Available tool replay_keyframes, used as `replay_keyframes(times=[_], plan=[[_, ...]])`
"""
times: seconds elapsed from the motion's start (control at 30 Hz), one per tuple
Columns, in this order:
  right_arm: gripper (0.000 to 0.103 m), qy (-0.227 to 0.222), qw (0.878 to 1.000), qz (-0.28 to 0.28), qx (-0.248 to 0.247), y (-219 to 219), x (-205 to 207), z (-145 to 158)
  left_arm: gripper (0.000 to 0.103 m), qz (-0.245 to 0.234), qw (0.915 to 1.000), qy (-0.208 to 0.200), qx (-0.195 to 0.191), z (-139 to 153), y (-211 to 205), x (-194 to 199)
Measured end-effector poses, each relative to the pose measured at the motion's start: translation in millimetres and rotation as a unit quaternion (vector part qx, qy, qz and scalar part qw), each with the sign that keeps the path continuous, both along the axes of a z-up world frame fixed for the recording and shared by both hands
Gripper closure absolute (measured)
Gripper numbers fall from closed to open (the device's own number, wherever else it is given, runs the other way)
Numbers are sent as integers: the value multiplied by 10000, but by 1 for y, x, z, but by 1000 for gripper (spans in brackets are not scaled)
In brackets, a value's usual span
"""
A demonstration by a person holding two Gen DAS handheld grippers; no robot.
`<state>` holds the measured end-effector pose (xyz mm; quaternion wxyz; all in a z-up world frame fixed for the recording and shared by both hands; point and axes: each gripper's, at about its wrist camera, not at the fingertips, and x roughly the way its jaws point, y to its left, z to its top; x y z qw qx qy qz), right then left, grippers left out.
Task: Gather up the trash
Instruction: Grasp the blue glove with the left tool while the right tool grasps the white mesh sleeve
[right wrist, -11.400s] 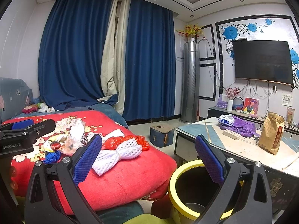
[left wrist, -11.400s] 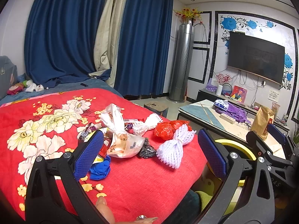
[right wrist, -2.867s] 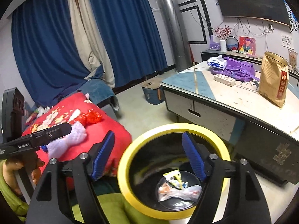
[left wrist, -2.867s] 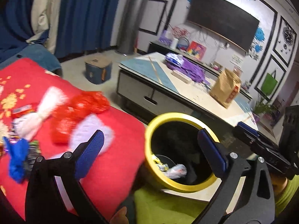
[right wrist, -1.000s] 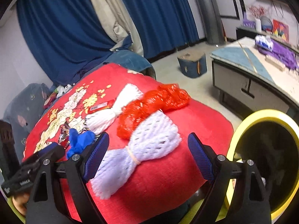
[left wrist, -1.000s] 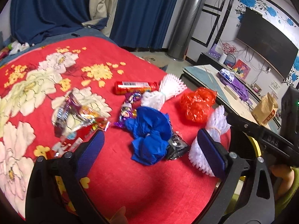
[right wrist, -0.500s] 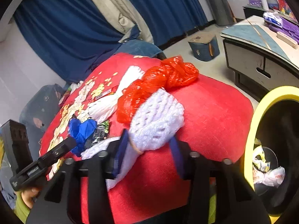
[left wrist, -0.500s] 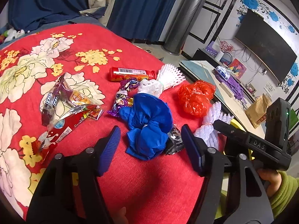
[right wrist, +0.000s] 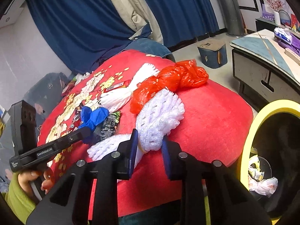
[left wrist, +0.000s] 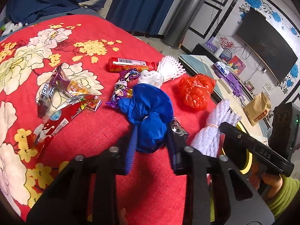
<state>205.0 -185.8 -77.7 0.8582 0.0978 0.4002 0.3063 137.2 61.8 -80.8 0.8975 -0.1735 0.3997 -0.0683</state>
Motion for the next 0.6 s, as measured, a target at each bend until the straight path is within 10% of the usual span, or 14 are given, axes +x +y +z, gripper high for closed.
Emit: replay_keyframes(times=[0.6], plan=[[85,-470,9977,489,8,15,-24,33,95,-146,9976,-653,200,42,-8,-19]])
